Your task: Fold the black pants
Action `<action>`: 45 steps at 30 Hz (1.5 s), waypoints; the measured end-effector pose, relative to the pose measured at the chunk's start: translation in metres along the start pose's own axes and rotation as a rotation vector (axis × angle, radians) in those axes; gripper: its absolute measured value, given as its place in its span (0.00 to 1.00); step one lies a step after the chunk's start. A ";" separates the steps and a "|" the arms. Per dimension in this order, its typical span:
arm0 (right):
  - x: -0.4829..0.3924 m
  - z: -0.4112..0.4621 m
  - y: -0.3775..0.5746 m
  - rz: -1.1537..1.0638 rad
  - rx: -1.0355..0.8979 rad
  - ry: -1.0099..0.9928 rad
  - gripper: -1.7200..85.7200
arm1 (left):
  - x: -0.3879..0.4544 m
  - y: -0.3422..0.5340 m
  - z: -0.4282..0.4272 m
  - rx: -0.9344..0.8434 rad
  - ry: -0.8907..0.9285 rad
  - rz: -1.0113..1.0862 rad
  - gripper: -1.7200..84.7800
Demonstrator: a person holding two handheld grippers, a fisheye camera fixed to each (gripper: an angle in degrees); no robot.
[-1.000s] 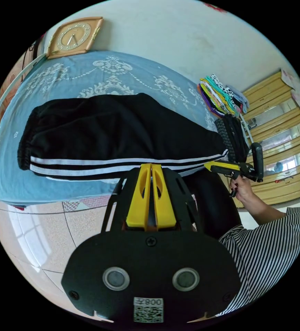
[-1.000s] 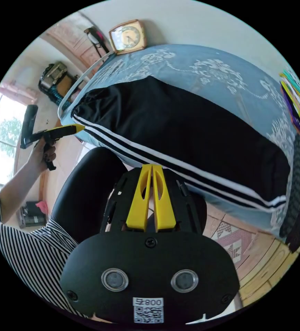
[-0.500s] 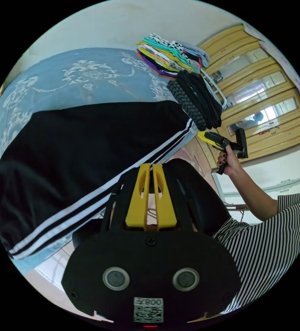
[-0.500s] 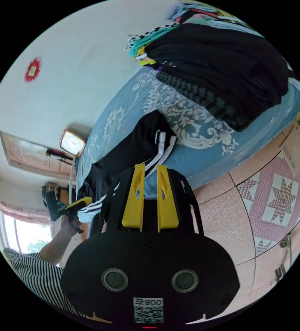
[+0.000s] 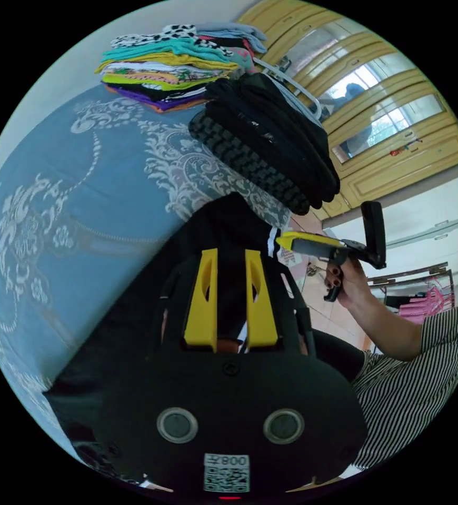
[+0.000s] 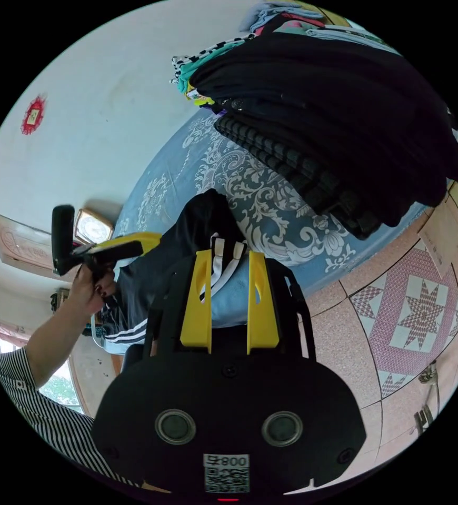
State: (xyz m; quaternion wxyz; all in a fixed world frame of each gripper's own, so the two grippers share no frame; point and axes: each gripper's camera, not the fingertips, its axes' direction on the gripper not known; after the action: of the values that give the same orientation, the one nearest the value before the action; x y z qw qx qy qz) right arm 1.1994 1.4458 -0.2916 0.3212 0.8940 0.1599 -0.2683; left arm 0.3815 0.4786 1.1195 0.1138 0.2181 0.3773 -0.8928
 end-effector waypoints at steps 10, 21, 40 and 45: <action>0.036 0.013 -0.004 0.000 -0.031 -0.041 0.13 | -0.023 -0.102 0.081 -0.139 -0.063 0.121 0.13; 0.051 0.012 -0.009 0.014 -0.059 -0.092 0.10 | -0.046 -0.124 0.114 -0.213 0.035 0.074 0.06; -0.074 -0.065 0.005 -0.253 0.054 -0.232 0.09 | -0.023 -0.075 -0.045 0.022 0.004 0.234 0.05; -0.144 -0.070 0.012 -0.386 0.039 -0.231 0.09 | -0.029 -0.037 -0.099 0.076 -0.010 0.228 0.05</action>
State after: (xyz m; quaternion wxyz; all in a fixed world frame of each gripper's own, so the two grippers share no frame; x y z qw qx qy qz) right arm 1.1157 1.4663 -0.1566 0.2626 0.8161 0.2850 -0.4287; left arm 0.4232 0.5773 1.0949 0.2083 0.2593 0.3155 -0.8887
